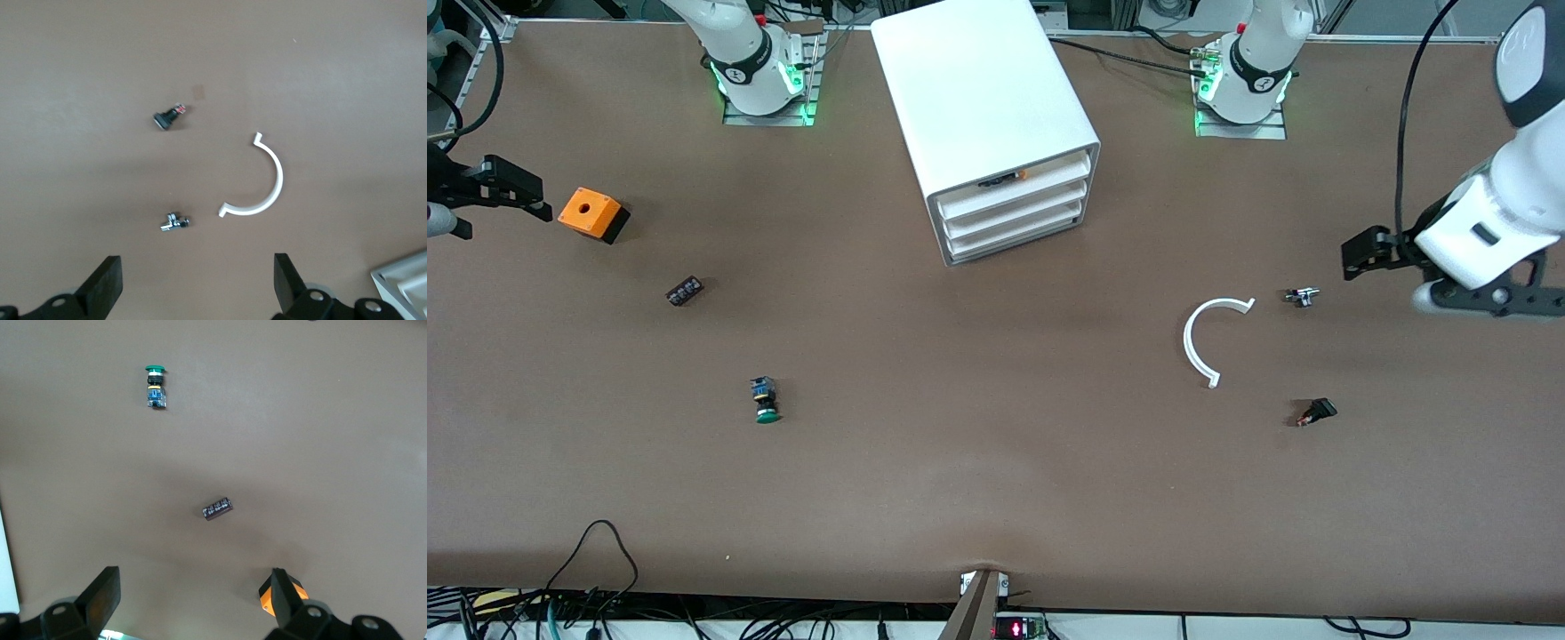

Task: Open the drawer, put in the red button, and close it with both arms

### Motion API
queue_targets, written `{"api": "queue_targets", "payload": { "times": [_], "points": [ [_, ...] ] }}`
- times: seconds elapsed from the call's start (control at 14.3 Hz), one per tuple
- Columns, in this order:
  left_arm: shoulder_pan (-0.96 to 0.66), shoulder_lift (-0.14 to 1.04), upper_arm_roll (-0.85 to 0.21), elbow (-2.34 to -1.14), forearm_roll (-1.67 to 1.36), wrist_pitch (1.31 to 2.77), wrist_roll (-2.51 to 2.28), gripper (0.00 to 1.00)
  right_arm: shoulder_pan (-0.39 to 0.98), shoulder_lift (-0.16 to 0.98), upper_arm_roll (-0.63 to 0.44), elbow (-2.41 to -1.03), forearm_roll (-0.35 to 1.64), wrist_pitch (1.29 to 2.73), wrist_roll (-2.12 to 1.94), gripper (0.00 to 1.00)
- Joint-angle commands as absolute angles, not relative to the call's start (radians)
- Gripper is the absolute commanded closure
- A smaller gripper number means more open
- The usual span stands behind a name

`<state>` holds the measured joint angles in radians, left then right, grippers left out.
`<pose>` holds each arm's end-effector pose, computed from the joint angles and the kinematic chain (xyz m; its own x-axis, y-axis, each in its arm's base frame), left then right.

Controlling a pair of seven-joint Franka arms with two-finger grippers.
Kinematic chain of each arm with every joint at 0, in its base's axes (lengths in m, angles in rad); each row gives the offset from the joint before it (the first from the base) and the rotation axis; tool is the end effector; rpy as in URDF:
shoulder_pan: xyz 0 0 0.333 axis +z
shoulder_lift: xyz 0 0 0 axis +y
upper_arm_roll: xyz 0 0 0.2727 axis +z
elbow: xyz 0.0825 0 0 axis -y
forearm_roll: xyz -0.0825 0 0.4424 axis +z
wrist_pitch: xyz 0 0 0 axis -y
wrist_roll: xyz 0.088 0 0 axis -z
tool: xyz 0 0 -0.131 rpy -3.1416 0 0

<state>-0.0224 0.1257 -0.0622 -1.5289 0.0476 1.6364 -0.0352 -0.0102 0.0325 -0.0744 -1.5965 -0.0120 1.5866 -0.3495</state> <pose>0.6477 -0.0473 0.5061 0.9985 -0.0522 -0.0166 -0.0528 -0.9978 -0.0402 0.6178 -0.0535 0.5250 0.9640 0.2620 -0.0447 0.2622 -0.9650 -0.0010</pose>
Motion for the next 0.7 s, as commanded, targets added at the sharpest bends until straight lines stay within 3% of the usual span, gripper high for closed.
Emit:
{"api": "queue_targets", "payload": {
  "times": [0.0, 0.42, 0.63],
  "points": [
    [-0.063, -0.06, -0.014, -1.726, 0.031, 1.758, -0.026, 0.0, -0.014, 0.031, -0.072, -1.588, 0.0, 1.583, -0.364, 0.0],
    [-0.078, -0.052, -0.012, -1.681, 0.028, 1.655, -0.067, 0.0, -0.014, 0.031, -0.072, -1.588, 0.002, 1.583, -0.364, 0.0],
    [-0.095, -0.041, 0.041, -1.684, -0.015, 1.657, -0.078, 0.0, -0.014, 0.031, -0.072, -1.588, 0.002, 1.583, -0.364, 0.0]
  ]
}}
